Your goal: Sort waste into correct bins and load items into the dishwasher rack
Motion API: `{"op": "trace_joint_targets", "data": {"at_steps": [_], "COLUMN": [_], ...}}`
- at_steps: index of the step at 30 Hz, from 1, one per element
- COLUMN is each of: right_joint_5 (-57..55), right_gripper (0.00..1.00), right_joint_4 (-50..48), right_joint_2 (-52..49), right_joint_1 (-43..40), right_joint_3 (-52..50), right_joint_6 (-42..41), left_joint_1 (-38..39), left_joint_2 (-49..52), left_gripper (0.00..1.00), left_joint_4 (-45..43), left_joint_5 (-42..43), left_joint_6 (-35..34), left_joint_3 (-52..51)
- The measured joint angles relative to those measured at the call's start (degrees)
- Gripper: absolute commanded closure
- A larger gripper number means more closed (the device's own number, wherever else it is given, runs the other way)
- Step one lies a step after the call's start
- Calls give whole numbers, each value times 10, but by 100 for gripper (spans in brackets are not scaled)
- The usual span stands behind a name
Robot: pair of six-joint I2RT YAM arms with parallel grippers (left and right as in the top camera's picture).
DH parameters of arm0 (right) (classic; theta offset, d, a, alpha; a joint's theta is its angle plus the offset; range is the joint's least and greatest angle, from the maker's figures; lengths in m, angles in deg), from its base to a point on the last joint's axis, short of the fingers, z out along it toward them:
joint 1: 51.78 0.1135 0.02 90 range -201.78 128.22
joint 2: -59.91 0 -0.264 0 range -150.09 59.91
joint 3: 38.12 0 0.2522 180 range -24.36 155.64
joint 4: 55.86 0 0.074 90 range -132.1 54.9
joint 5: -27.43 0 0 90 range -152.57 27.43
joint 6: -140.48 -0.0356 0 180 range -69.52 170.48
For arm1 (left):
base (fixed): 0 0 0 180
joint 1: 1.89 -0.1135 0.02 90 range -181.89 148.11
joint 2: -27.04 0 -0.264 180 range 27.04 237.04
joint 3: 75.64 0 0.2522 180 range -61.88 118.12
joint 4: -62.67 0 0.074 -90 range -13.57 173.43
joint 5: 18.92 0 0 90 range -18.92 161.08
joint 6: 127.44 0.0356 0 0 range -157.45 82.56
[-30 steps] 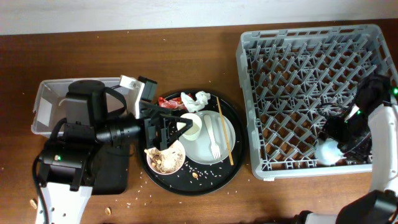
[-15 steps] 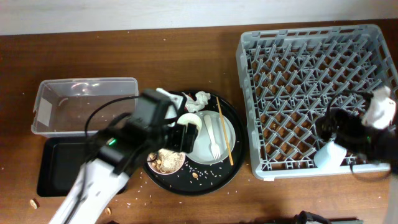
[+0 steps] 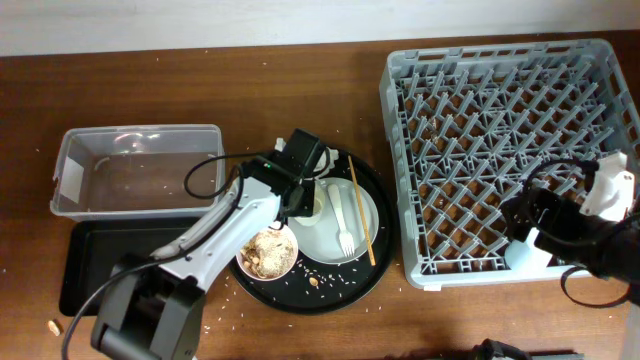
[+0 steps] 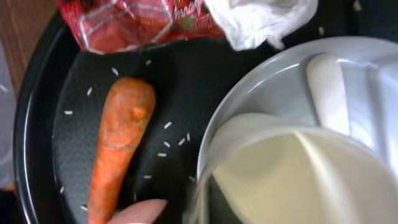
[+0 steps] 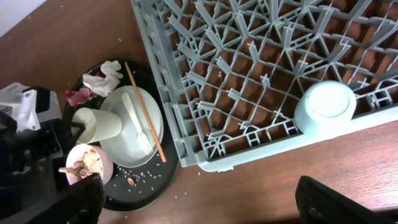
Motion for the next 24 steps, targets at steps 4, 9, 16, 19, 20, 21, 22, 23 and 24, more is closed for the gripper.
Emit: {"op": "trace_joint_targets", "data": {"at_steps": [4,9,16,19,20,21,22,23,24], "right_joint_5": [0,0,74,182,219,257,283,312,347], "right_gripper": [4,4,9,16,18,18,19,19,19], "right_joint_4": [0,0,0,14,24,32,35,39,40], "right_joint_2": [-2,-2,-2,-2,-2,-2,-2,-2,-2], "right_joint_1": [0,0,0,0,0,2,5,16,38], "right_joint_3": [0,0,0,0,0,0,0,0,0], "right_joint_6": [0,0,43,101,123,144,161,182,203], "left_joint_1": [-4,-6,-59,-125,-142,-156,-169,-178,-188], "left_joint_2": [-2,-2,-102,-226,-251,-268,-275,-276,-275], "left_gripper": [100,100,100,100,100,100,100,100,100], "left_joint_4": [-5,1,93,92,93,94,95,96,96], "left_joint_5": [10,17,108,265,327,391,453,502,560], "left_joint_6": [-2,-2,13,53,71,90,109,124,142], "left_joint_3": [0,2,99,131,132,132,132,132,132]}}
